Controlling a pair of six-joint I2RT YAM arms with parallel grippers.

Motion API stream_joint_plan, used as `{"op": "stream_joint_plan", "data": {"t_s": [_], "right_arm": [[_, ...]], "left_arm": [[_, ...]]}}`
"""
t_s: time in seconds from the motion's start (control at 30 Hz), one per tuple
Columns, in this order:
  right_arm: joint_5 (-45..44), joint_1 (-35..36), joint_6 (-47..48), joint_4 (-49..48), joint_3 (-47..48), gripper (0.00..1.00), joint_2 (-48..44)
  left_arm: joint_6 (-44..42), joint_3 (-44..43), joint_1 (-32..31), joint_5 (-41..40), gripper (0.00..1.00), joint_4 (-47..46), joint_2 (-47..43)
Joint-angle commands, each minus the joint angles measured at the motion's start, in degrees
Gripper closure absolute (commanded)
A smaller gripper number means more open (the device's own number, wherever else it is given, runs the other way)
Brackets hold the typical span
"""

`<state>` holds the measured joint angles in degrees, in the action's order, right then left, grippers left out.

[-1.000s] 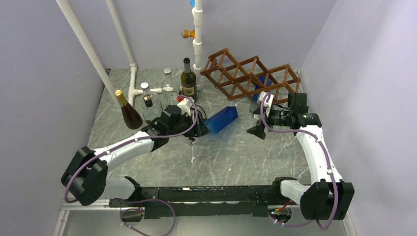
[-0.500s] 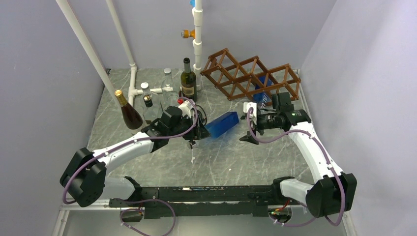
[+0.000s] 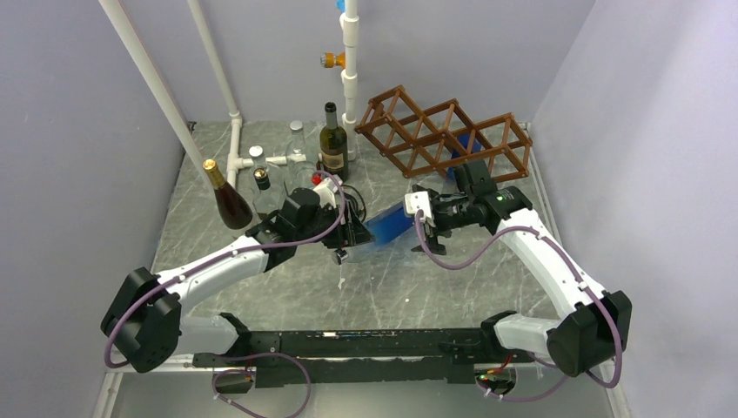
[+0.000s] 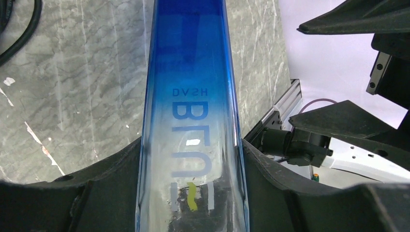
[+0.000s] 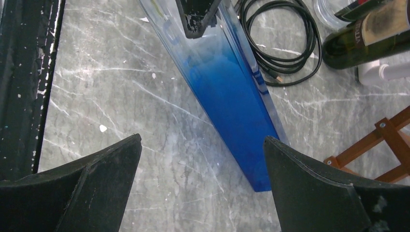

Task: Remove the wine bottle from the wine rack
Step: Pick up the wine bottle from the wine rack.

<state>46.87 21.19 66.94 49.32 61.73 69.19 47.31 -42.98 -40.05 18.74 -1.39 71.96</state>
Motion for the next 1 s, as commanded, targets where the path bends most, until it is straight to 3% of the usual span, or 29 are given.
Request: {"op": "stream_joint_plan", "data": {"t_s": [0.0, 0.2, 0.47, 0.97], "right_arm": [[-0.5, 2.5, 1.4, -0.6, 2.9, 0.00, 0.6], [-0.2, 6.0, -0.8, -1.7, 3.6, 0.00, 1.5], [-6.6, 9.0, -3.9, -6.9, 2.2, 0.00, 2.6], [-11.9, 13.5, -1.6, -8.7, -0.4, 0.00, 4.7]], "left_arm": [[2.7, -1.8, -0.3, 3.6, 1.00, -12.9, -4.9], [4.3, -2.7, -0.7, 3.8, 1.00, -11.0, -4.9], [6.7, -3.1, -1.1, 5.0, 1.00, -10.6, -4.6], [8.6, -4.6, -1.4, 8.5, 1.00, -9.6, -2.2]]}}
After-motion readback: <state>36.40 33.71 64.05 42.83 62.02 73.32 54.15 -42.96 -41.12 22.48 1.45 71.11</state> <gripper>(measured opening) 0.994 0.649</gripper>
